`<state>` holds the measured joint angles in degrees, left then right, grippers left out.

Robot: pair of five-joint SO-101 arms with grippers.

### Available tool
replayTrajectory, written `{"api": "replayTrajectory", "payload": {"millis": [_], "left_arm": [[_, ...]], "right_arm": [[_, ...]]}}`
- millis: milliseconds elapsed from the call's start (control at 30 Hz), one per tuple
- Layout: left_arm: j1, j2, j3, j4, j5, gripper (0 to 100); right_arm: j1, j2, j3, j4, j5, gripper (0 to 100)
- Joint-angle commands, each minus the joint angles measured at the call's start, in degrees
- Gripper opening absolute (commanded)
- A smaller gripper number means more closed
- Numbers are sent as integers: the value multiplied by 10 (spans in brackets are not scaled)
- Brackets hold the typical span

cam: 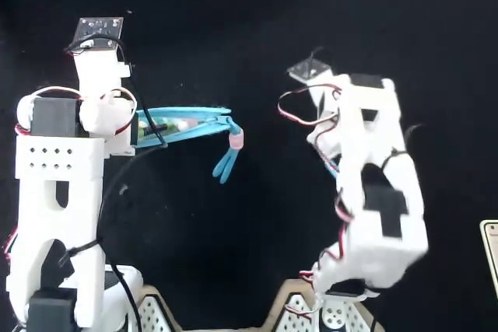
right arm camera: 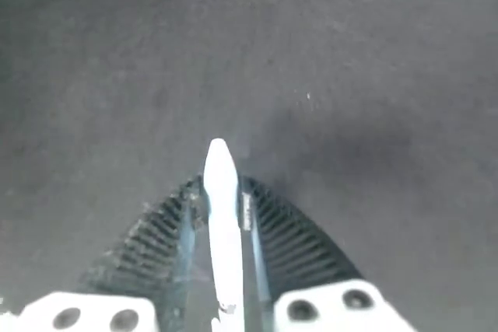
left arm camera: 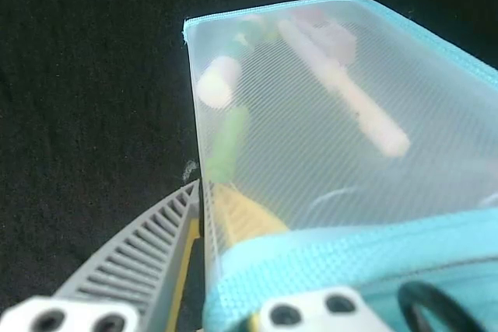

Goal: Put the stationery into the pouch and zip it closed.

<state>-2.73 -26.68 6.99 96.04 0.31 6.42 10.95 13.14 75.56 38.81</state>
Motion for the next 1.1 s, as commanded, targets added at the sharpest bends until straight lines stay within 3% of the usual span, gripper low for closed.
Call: {"api": "replayTrajectory", "payload": {"millis": [0,200,400,700,900,1067], "left_arm": [[6,-3,5,1,1,30],[6,-3,5,1,1,30],[6,-3,5,1,1,30],[6,-3,5,1,1,30],[6,-3,5,1,1,30],[6,-3,5,1,1,30]], "right_arm": [[9,-168,-18,77,1,11],[-7,-384,-22,144,-40,11],[-127,-604,-23,135,-156,11],[-367,-798,-19,-28,-340,11],[-445,-800,-11,-112,-405,11],[-473,-800,84,-244,-418,11]]}}
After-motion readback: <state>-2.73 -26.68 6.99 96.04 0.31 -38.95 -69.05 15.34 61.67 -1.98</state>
